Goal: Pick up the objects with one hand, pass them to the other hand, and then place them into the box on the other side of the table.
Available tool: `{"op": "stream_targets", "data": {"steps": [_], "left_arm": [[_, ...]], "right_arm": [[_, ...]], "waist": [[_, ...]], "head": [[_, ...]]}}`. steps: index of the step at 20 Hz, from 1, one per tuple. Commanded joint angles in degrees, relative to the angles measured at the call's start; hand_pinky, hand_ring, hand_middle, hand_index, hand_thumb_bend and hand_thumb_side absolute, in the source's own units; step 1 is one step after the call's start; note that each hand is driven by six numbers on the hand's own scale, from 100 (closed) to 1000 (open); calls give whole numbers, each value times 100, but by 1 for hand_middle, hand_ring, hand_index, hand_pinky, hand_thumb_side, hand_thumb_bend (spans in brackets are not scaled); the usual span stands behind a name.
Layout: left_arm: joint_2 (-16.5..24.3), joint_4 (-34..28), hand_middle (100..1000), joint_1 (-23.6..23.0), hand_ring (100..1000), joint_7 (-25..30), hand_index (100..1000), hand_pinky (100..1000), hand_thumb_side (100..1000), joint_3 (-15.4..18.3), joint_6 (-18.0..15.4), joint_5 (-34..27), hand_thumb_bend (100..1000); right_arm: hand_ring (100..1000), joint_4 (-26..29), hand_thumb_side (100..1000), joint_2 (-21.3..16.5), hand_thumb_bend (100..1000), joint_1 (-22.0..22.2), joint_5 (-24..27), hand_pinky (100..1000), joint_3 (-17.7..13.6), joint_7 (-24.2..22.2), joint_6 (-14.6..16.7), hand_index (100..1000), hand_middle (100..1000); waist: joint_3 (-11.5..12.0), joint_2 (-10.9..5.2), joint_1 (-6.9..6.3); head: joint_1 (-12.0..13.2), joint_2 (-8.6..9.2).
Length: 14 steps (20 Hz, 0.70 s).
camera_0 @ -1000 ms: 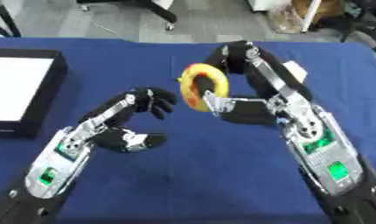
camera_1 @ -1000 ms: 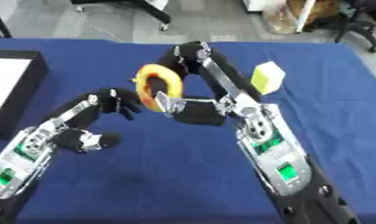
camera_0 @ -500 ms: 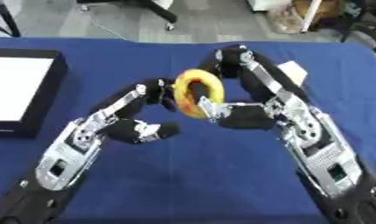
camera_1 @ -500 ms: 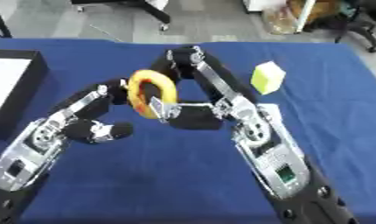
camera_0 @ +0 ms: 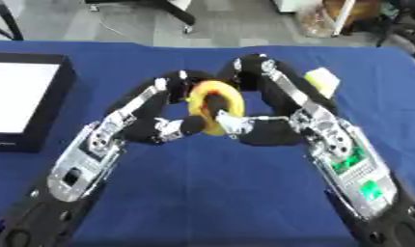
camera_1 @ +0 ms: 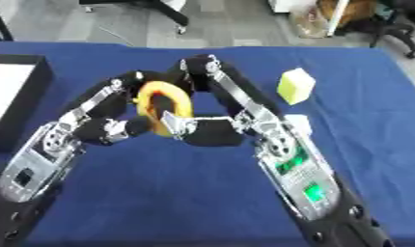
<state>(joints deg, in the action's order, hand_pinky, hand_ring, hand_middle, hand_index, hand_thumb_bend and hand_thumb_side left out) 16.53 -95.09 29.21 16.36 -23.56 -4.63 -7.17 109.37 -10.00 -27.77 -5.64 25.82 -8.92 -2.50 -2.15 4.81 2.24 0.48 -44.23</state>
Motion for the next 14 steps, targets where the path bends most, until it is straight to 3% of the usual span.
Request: {"op": "stream_targets", "data": {"steps": [1, 14], "left_arm": [[-22, -170, 733, 125, 715, 9, 846, 661, 584, -9, 46, -98, 652], [-14, -319, 622, 161, 617, 341, 767, 594, 548, -68, 120, -244, 601]], "right_arm": [[414, 48, 100, -55, 100, -86, 130, 446, -7, 102, 24, 307, 267], [416, 46, 100, -53, 100, -87, 180, 433, 14, 281, 68, 321, 278]], "waist": [[1, -81, -7], [-11, -82, -13]], "head": [[-2, 11], [2, 11]]}}
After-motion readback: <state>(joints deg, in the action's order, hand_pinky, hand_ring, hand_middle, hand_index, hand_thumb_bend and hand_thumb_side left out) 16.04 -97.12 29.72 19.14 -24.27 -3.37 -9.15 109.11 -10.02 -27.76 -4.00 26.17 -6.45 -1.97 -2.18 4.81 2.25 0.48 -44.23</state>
